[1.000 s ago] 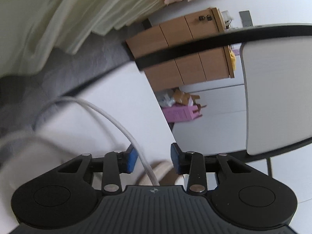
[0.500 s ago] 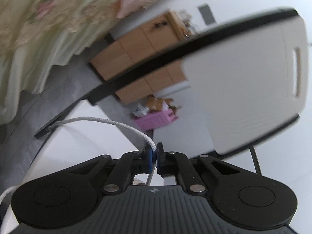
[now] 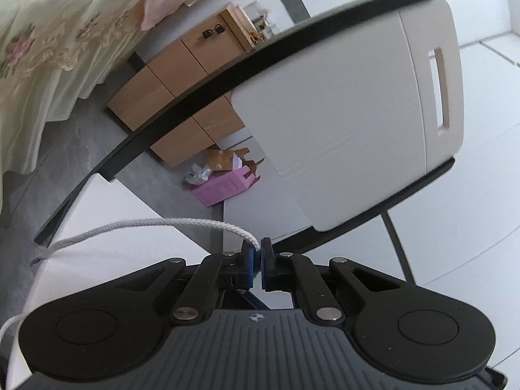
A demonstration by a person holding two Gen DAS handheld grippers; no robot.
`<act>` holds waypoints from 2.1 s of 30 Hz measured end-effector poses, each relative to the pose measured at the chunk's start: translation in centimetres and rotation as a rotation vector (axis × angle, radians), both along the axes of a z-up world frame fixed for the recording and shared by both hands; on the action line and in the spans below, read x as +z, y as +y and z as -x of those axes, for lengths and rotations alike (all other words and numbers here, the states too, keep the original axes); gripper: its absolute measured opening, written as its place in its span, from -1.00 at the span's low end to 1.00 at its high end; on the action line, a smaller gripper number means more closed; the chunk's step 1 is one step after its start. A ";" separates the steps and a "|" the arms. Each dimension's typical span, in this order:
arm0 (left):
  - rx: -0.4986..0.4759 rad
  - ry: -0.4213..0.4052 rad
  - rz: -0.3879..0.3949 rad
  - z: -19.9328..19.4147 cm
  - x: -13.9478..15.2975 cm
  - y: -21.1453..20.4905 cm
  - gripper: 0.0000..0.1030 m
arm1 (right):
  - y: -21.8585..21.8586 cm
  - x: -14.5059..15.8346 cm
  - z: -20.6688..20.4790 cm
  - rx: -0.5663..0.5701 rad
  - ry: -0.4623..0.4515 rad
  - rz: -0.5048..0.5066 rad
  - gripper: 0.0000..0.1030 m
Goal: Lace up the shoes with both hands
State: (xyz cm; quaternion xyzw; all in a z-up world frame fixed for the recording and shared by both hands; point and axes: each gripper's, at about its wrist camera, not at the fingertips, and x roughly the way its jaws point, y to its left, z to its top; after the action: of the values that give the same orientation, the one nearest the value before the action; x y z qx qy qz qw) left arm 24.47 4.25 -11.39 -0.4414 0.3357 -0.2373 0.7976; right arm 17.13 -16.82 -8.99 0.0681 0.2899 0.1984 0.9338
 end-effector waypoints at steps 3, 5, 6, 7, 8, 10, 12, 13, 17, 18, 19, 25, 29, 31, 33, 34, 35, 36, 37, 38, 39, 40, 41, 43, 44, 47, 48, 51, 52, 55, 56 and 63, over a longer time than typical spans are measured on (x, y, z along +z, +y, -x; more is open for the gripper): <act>0.051 -0.002 0.016 0.2 0.2 0.7 -0.95 | -0.7 0.1 0.5 0.002 0.006 -0.036 -0.93; 0.084 -0.028 0.018 0.4 0.8 1.2 -0.95 | -0.8 0.2 0.9 0.010 0.000 -0.032 -0.93; 0.089 -0.029 0.032 0.4 1.0 1.5 -0.95 | -0.8 0.2 1.3 0.014 -0.002 -0.022 -0.93; 0.097 -0.030 0.046 0.4 1.2 1.8 -0.95 | -0.8 0.2 1.6 0.019 -0.004 -0.012 -0.93; 0.107 -0.035 0.054 0.5 1.4 2.1 -0.95 | -0.8 0.1 1.9 0.024 0.001 -0.003 -0.94; 0.130 -0.052 0.059 0.7 1.9 2.7 -0.95 | -1.0 -0.4 2.6 0.034 0.031 0.032 -0.94; 0.154 -0.075 0.081 0.8 2.4 3.6 -0.95 | -0.8 -1.1 3.2 0.043 0.057 0.087 -0.94; 0.165 -0.086 0.093 0.9 2.6 4.0 -0.95 | -0.7 -1.4 3.4 0.046 0.068 0.111 -0.94; 0.190 -0.129 0.103 1.0 3.7 5.5 -0.95 | -0.5 -2.6 3.9 0.057 0.114 0.161 -0.94; 0.194 -0.144 0.117 1.2 3.9 5.8 -0.95 | -0.7 -2.8 3.8 0.056 0.125 0.162 -0.93; 0.196 -0.156 0.132 1.2 3.9 6.0 -0.95 | -0.9 -3.0 3.8 0.060 0.136 0.153 -0.93; 0.182 -0.159 0.126 1.5 3.8 5.6 -0.95 | -1.0 -2.5 4.2 0.066 0.088 0.094 -0.89; 0.121 -0.160 0.077 1.9 3.6 3.8 -0.95 | -0.3 -1.9 3.9 0.023 0.070 0.092 -0.47; 0.072 -0.165 0.033 2.1 3.7 2.6 -0.95 | 0.5 -1.3 3.7 0.016 0.043 0.110 -0.42; 0.036 -0.192 -0.033 2.5 4.0 1.2 -0.95 | 1.1 -0.8 3.6 0.013 0.010 0.111 -0.37; 0.021 -0.203 -0.059 2.7 4.1 0.7 -0.95 | 1.3 -0.5 3.5 0.011 -0.007 0.108 -0.37; 0.006 -0.206 -0.078 2.9 4.2 0.2 -0.95 | 1.5 -0.3 3.3 0.006 -0.024 0.104 -0.37; -0.006 -0.204 -0.088 3.0 4.1 -0.1 -0.95 | 1.6 -0.1 3.2 -0.002 -0.042 0.099 -0.37; -0.013 -0.200 -0.095 3.1 3.9 -0.3 -0.95 | 1.7 0.1 3.1 -0.012 -0.058 0.092 -0.37; -0.020 -0.194 -0.101 3.2 3.7 -0.5 -0.95 | 1.8 0.3 3.0 -0.018 -0.074 0.086 -0.37; -0.023 -0.187 -0.107 3.3 3.5 -0.6 -0.95 | 1.8 0.4 2.8 -0.020 -0.086 0.081 -0.38; -0.024 -0.181 -0.114 3.4 3.4 -0.7 -0.95 | 1.8 0.6 2.7 -0.023 -0.099 0.080 -0.38; -0.026 -0.177 -0.118 3.4 3.3 -0.7 -0.95 | 1.8 0.7 2.6 -0.031 -0.112 0.085 -0.40; -0.029 -0.173 -0.109 3.4 3.1 -0.7 -0.95 | 1.7 0.7 2.5 -0.038 -0.119 0.083 -0.62; -0.028 -0.172 -0.101 3.3 3.1 -0.7 -0.95 | 1.5 0.6 2.4 -0.039 -0.117 0.079 -0.85; -0.020 -0.174 -0.094 3.1 3.1 -0.6 -0.95 | 1.4 0.3 2.2 -0.061 -0.103 0.094 -0.92; -0.015 -0.175 -0.096 3.1 3.1 -0.5 -0.95 | 1.2 0.2 2.3 -0.058 -0.098 0.083 -0.93; 0.015 -0.195 -0.102 3.3 3.5 -0.2 -0.95 | 0.7 0.1 2.5 -0.047 -0.068 0.059 -0.93; 0.029 -0.208 -0.099 3.4 3.7 0.0 -0.95 | 0.8 0.0 2.6 -0.039 -0.055 0.066 -0.93; 0.085 -0.255 -0.075 3.8 4.3 1.2 -0.95 | 1.1 -0.4 3.0 -0.010 -0.019 0.091 -0.93; 0.101 -0.267 -0.077 4.0 4.5 1.4 -0.95 | 1.2 -0.5 3.1 -0.005 -0.009 0.099 -0.93; 0.141 -0.380 -0.116 5.2 6.3 2.0 -0.95 | 2.0 -0.9 3.9 0.009 0.029 0.149 -0.92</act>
State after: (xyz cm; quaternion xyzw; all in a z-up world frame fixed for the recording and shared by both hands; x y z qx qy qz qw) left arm 19.26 6.28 -5.08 -0.3643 0.1606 -0.2401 0.8853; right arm 13.23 -14.85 -9.90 -0.0002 0.3179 0.1796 0.9310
